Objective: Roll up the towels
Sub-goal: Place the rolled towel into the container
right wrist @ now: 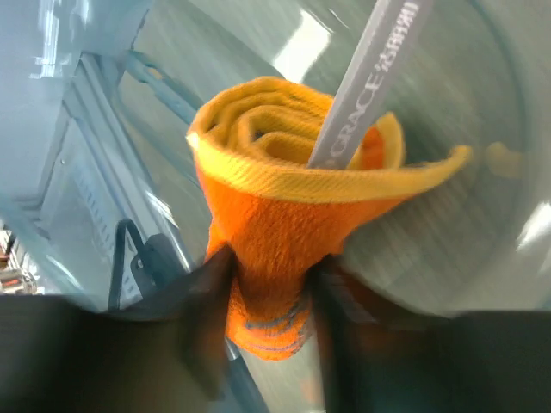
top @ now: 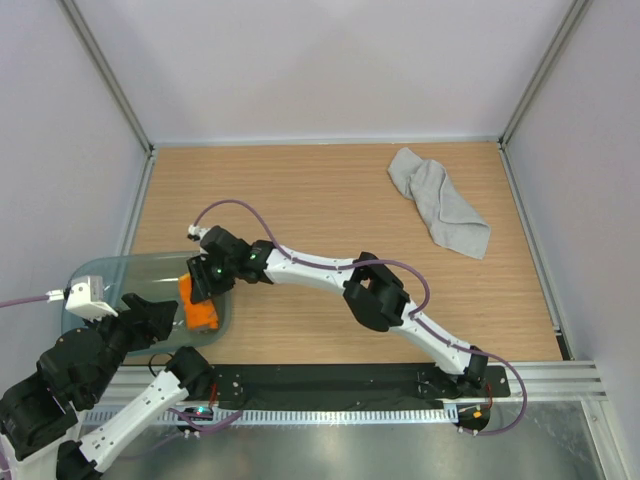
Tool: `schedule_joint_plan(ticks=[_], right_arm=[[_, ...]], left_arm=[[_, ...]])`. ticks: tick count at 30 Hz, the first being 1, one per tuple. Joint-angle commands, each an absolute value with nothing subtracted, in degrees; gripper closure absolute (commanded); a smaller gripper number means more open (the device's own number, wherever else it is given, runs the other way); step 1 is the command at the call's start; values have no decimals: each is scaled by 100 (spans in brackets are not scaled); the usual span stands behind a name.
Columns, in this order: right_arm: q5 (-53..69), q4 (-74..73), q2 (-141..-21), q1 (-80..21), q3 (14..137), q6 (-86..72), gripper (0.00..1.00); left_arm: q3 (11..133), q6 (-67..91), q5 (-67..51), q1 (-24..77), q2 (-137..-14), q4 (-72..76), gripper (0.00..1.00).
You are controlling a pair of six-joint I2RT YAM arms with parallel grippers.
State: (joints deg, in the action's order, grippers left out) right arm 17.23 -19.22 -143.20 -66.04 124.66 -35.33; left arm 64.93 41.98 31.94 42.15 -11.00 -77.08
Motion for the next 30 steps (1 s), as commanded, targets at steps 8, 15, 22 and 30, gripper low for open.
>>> schedule_joint_plan(ticks=[8,15,22,30], right_arm=[[853,-3006,-14168,-6680,12998,-3067,35],[677,-3252,-13861,-6680,13104,-3076,28],[413,-3498,-13535,-6680,13052,-3041,23],[299,-3253,-12607,-6531,12693,-2927,23]], left_arm=[[6548,4263,3401,4324,-1213,-7664,27],[6565,4289,3472,4403,-1239,-7725,27],[6565,4324,3498,4456,-1274,-7752,27],[6618,4289,3446,4482,-1546,-7726,28]])
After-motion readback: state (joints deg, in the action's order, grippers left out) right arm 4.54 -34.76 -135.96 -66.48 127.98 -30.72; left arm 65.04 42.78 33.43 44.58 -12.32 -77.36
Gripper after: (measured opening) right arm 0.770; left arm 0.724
